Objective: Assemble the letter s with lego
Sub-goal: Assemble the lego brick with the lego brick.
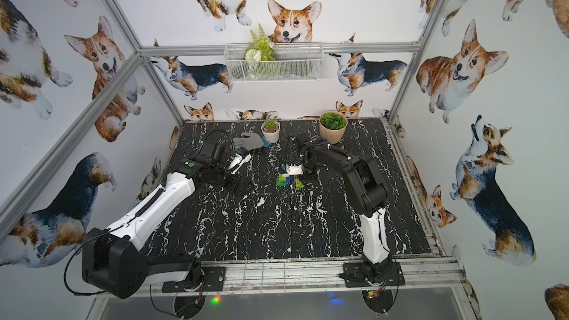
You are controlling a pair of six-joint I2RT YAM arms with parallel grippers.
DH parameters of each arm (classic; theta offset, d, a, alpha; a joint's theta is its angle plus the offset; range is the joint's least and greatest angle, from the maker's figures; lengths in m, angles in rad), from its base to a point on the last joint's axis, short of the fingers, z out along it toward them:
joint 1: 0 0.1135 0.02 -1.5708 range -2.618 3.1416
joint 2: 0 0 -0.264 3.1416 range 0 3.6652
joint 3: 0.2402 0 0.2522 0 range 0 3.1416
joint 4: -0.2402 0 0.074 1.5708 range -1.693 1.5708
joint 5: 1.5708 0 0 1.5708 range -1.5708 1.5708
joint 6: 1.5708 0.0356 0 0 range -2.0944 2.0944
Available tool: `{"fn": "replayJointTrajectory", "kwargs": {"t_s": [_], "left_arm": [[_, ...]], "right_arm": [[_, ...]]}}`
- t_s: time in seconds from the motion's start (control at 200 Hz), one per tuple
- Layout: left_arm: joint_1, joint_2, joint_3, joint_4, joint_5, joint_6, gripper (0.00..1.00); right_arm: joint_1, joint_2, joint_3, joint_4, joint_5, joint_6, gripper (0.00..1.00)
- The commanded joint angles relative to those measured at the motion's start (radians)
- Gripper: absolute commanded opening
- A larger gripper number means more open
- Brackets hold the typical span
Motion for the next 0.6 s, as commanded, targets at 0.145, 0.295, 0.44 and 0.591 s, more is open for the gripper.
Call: {"fn": "replayJointTrajectory", "kwargs": {"t_s": [0.145,0.295,0.44,0.591], "left_arm": [[0.0,-0.004,0.001,0.004,0.012,0.011,1.0],[0.001,-0.012,0.001,0.002,0.014,0.004,1.0],[0.001,-0.018,-0.001,0.007,0.02,-0.002,1.0],[0.001,-0.017,0.001,0.002,0.022,-0.002,1.0]], "right_arm": [[0.001,-0.048,-0.043,-0.035,-0.009,-0.023,0.31],[-0.01,-0.08,-0.069,-0.052,-0.053,-0.03,0.34],[-0.01,-0.1,-0.113,-0.029,-0.083,-0.026,0.35],[-0.01,-0.102,-0.126,-0.009,-0.096,-0.018,0.36]]}}
